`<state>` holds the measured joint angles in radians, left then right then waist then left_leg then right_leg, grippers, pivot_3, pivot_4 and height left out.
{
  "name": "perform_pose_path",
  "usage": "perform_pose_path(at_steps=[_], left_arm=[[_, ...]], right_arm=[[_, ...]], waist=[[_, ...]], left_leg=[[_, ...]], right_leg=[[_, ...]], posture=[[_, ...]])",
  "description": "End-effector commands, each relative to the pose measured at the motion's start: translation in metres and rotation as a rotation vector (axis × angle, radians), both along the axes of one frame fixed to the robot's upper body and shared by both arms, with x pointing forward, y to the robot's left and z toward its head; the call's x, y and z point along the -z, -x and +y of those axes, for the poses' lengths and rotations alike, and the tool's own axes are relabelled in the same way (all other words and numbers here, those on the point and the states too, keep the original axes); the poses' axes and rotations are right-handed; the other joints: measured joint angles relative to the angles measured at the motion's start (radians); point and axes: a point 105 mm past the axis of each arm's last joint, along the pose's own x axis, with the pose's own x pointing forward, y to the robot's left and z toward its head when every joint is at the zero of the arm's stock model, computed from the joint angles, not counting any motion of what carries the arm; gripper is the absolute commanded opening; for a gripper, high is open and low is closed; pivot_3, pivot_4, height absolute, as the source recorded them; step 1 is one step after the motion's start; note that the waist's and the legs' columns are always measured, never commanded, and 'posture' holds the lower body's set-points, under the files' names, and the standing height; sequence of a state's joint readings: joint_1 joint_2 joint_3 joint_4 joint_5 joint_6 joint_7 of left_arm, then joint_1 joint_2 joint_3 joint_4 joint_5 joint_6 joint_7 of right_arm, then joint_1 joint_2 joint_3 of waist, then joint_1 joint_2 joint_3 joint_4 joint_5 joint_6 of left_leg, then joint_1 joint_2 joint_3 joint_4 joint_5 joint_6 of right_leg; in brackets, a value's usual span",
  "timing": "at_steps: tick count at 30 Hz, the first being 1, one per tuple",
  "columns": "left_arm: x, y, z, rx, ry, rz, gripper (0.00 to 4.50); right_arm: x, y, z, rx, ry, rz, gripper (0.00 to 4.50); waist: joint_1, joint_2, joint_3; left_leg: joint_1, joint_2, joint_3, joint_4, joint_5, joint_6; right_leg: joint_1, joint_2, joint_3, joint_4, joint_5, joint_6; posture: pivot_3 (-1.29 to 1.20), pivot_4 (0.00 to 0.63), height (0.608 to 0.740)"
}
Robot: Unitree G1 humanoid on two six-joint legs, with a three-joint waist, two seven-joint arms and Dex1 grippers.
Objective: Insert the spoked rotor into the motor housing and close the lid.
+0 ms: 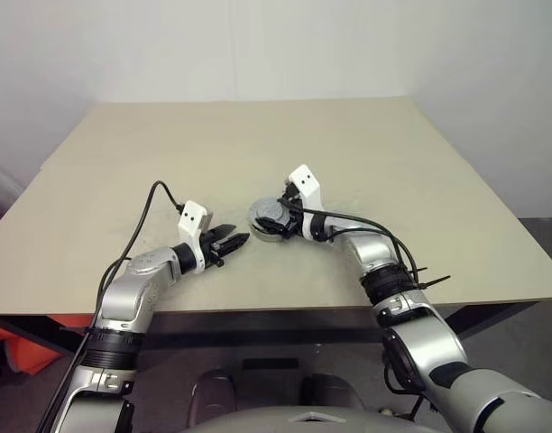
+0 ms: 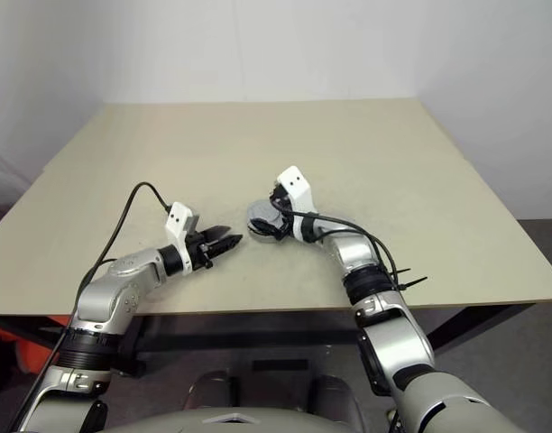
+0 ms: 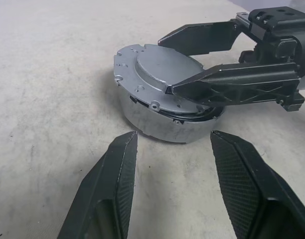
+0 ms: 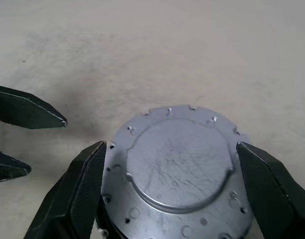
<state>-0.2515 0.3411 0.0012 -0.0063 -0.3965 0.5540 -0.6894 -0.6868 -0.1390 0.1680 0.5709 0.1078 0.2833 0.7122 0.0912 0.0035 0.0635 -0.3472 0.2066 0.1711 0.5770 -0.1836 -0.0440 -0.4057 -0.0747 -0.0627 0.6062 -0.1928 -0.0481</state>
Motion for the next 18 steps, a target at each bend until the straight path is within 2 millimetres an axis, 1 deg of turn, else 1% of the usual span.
perform_pose_path(at_steps=[1, 7, 12, 18], left_arm=[[-0.011, -0.004, 0.003, -0.009, 0.012, -0.039, 2.46], [-0.011, -0.005, 0.003, -0.013, 0.008, -0.040, 2.46], [-0.012, -0.005, 0.004, -0.019, 0.006, -0.043, 2.46], [-0.012, -0.006, 0.005, -0.022, 0.005, -0.044, 2.46]], right_arm=[[-0.018, -0.001, 0.007, -0.025, -0.012, -0.086, 4.49], [-0.006, -0.003, 0.004, -0.020, 0.045, -0.086, 4.49], [0.001, -0.002, 0.001, -0.043, 0.122, -0.126, 4.49], [0.002, -0.004, 0.000, -0.044, 0.132, -0.133, 4.49]], waist=[[0.000, 0.000, 0.000], [0.000, 0.000, 0.000], [0.000, 0.000, 0.000], [-0.001, 0.000, 0.000]], left_leg=[[0.000, 0.000, 0.000, 0.000, 0.000, 0.000], [0.000, 0.000, 0.000, 0.000, 0.000, 0.000], [0.000, 0.000, 0.000, 0.000, 0.000, 0.000], [0.000, 0.000, 0.000, 0.000, 0.000, 0.000]], right_leg=[[0.000, 0.000, 0.000, 0.000, 0.000, 0.000], [0.000, 0.000, 0.000, 0.000, 0.000, 0.000], [0.000, 0.000, 0.000, 0.000, -0.001, 0.001], [0.000, 0.000, 0.000, 0.000, -0.001, 0.001]], posture=[[0.00, 0.000, 0.740], [0.00, 0.000, 0.740], [0.00, 0.000, 0.740], [0.00, 0.000, 0.740]])
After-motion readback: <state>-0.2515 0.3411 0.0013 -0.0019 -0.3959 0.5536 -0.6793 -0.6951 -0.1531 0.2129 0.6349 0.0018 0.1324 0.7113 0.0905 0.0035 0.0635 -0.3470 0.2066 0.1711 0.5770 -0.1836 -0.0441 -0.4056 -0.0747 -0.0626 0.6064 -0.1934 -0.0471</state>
